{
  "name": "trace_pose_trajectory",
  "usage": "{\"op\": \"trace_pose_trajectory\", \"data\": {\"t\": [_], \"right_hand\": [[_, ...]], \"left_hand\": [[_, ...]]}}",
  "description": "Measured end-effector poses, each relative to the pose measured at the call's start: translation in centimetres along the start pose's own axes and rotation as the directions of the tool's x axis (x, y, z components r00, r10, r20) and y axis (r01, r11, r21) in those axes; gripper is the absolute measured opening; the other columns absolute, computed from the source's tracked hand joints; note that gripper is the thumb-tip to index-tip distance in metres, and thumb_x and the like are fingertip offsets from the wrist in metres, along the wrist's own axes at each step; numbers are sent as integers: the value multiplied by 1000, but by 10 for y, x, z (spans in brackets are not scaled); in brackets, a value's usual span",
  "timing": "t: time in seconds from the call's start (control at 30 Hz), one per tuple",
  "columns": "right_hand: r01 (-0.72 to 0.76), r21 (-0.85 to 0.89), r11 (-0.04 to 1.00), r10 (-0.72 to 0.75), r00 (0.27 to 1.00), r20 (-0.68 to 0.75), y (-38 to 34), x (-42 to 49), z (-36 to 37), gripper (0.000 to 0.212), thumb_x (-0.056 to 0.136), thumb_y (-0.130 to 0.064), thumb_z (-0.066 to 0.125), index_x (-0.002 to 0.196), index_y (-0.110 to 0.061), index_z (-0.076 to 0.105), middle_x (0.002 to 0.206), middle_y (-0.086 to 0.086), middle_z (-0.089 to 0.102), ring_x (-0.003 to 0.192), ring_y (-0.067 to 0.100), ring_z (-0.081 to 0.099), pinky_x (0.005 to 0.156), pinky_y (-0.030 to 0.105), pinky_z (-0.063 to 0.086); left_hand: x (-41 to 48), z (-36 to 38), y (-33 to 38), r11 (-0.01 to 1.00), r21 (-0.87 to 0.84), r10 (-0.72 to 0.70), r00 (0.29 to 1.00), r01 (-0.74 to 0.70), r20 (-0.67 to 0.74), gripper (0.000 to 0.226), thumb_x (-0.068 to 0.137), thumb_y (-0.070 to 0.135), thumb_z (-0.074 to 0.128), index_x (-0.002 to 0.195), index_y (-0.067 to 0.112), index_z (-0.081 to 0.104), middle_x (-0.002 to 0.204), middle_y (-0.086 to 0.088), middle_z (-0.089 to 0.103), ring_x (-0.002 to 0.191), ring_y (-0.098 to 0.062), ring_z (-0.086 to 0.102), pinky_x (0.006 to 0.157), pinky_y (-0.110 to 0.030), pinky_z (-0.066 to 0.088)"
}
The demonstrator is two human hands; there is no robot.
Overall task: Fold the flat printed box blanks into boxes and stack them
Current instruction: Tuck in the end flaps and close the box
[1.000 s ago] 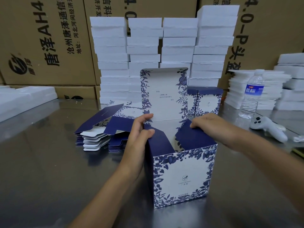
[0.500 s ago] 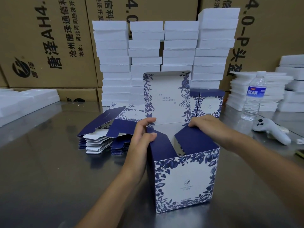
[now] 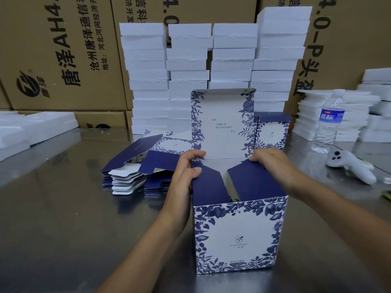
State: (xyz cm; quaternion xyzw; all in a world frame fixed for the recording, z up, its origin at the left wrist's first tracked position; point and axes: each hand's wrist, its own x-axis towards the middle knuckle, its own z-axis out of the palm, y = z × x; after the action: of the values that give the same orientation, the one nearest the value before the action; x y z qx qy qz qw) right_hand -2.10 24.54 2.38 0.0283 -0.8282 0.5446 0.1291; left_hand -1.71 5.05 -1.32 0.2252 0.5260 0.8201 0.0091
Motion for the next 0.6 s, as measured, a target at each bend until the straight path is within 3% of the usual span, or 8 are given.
{"op": "trace_pose_trajectory", "data": {"t": [0.13,0.27,0.33,0.37,0.43,0.5,0.57,0.6], "right_hand": [[40,-16,999,-39,997,63,-1,-4,-5,47,92,-9,47,50,-23,33,46,-12,31,40,3,27,38,13,24],[86,56,995,-85,996,-20,2,-12,-7,16,92,-15,57,81,-27,53,64,0,55,52,4,52,45,7,37],[102,130,986,-95,994,-55,4,-12,-7,18,91,-15,59,94,-32,55,73,13,52,63,10,55,50,7,40],[112,127,986,-103,992,-74,4,-13,-6,17,91,-15,59,93,-32,57,75,13,49,65,11,52,50,8,38],[125,86,988,-117,989,-95,1,-14,-6,20,91,-11,58,80,-26,64,72,17,44,60,8,47,47,8,36],[83,141,987,-74,995,-71,-1,-17,-7,31,93,-6,50,74,-18,71,71,18,57,58,7,54,49,9,44],[-22,272,962,32,999,-33,-2,-20,-10,44,91,-6,41,70,-22,76,75,0,70,62,8,62,50,13,48],[-55,307,950,63,998,-17,-2,-22,-10,44,89,-9,41,69,-24,77,80,0,69,66,10,63,52,15,49]], "left_hand": [[1,1,0,999,46,14,1000,-14,2,29,75,20,47,100,29,60,87,14,66,75,-11,59,61,-23,47],[0,2,-1,994,90,62,998,-59,-33,41,91,12,50,108,49,56,103,5,61,90,-5,63,81,-24,49],[0,3,0,989,123,94,993,-86,-64,47,91,14,54,111,56,48,105,7,56,100,6,58,91,-22,45],[0,3,0,988,125,100,992,-90,-74,46,91,14,55,113,53,47,108,5,56,104,3,58,91,-21,45],[0,4,0,991,104,98,992,-90,-80,33,94,10,50,112,37,53,104,4,60,93,1,64,79,-14,49],[-1,6,1,992,98,84,993,-76,-85,25,95,7,44,101,26,59,92,8,65,77,1,65,65,-10,49],[-2,7,1,996,83,46,996,-40,-81,25,96,10,42,92,24,62,85,7,67,74,-9,63,62,-18,50],[-3,7,1,997,75,32,996,-26,-81,26,96,12,41,89,25,63,85,6,66,76,-13,61,63,-24,49]]}}
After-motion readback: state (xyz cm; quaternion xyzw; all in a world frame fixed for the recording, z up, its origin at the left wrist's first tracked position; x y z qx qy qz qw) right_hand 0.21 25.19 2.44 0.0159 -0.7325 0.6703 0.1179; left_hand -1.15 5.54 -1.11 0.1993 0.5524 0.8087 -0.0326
